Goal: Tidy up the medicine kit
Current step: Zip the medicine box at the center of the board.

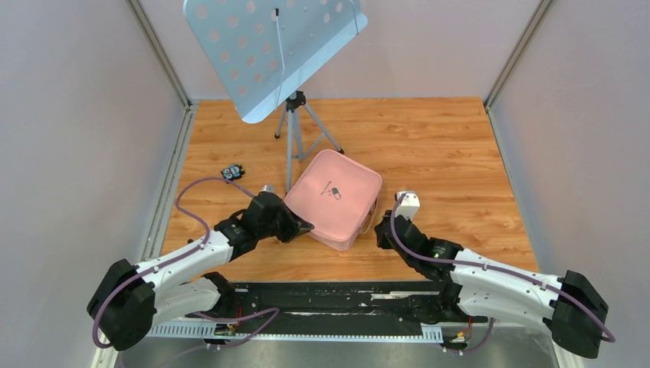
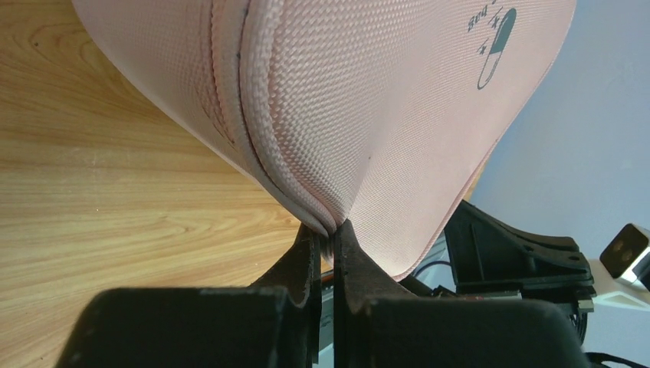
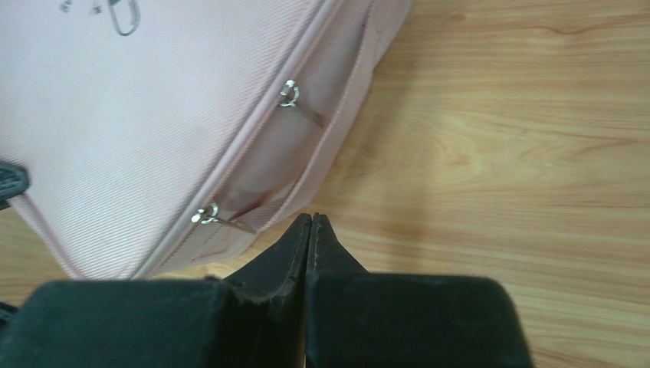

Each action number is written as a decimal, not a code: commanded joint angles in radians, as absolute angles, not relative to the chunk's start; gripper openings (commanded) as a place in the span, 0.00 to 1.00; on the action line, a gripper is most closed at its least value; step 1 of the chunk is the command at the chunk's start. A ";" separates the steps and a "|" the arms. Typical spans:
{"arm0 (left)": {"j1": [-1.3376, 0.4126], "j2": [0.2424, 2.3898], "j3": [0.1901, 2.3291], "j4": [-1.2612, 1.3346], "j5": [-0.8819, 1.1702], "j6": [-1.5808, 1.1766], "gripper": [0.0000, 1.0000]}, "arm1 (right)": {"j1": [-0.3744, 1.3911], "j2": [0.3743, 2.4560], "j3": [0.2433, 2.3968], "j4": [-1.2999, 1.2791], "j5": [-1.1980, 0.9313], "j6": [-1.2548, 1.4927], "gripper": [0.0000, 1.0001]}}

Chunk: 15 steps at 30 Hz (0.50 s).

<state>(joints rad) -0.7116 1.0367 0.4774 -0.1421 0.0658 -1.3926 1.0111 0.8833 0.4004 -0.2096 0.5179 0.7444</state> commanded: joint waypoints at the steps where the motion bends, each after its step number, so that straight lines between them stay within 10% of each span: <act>1: -0.710 1.016 0.477 -0.157 0.043 -1.320 0.00 | 0.976 0.905 0.449 -0.270 0.543 0.672 0.00; 9: -0.710 1.029 0.485 -0.147 0.054 -1.310 0.00 | 0.945 0.842 0.422 -0.185 0.407 0.585 0.02; 12: -0.710 1.038 0.488 -0.141 0.058 -1.306 0.00 | 0.946 0.760 0.368 -0.130 0.324 0.531 0.31; 15: -0.710 1.042 0.488 -0.137 0.058 -1.306 0.00 | 0.945 0.732 0.333 -0.072 0.248 0.456 0.32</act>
